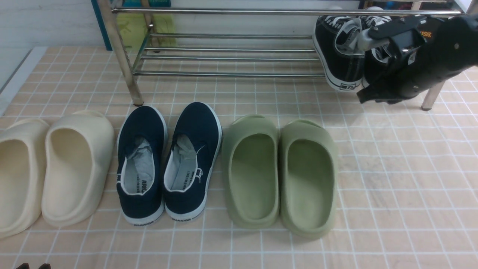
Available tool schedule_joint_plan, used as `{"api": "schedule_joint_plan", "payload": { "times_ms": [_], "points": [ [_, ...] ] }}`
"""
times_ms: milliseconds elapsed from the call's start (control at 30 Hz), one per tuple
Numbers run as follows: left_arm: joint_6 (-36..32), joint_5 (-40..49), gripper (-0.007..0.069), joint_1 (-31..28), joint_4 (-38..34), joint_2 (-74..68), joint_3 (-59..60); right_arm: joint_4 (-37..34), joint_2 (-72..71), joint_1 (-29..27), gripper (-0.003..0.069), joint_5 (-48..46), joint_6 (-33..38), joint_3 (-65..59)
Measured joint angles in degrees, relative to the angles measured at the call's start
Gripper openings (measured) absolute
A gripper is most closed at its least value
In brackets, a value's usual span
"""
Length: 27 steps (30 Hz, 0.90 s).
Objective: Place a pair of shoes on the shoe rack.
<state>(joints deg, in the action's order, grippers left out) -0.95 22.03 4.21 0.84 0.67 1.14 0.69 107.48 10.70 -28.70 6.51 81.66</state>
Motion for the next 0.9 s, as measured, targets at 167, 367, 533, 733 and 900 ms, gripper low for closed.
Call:
{"api": "schedule_joint_plan", "payload": {
  "times_ms": [167,367,533,733,900],
  "points": [
    [0.0,0.0,0.0239,0.0,0.0,0.0,0.0,6.08,2.58,-1.91,-0.0018,4.68,-0.7,0.0],
    [0.0,0.0,0.0239,0.0,0.0,0.0,0.0,7.67,0.86,-3.28,-0.0012,4.98,-2.47,0.55],
    [0.0,0.0,0.0239,0.0,0.0,0.0,0.0,7.38,-2.86,-3.03,0.002,4.28,-2.53,0.55],
    [0.0,0.0,0.0239,0.0,0.0,0.0,0.0,5.23,-11.69,-3.03,0.0085,-3.53,-2.53,0.55],
    [0.0,0.0,0.0239,0.0,0.0,0.0,0.0,3.19,-27.65,-2.96,0.0093,-12.56,-2.53,0.07]
  ]
}}
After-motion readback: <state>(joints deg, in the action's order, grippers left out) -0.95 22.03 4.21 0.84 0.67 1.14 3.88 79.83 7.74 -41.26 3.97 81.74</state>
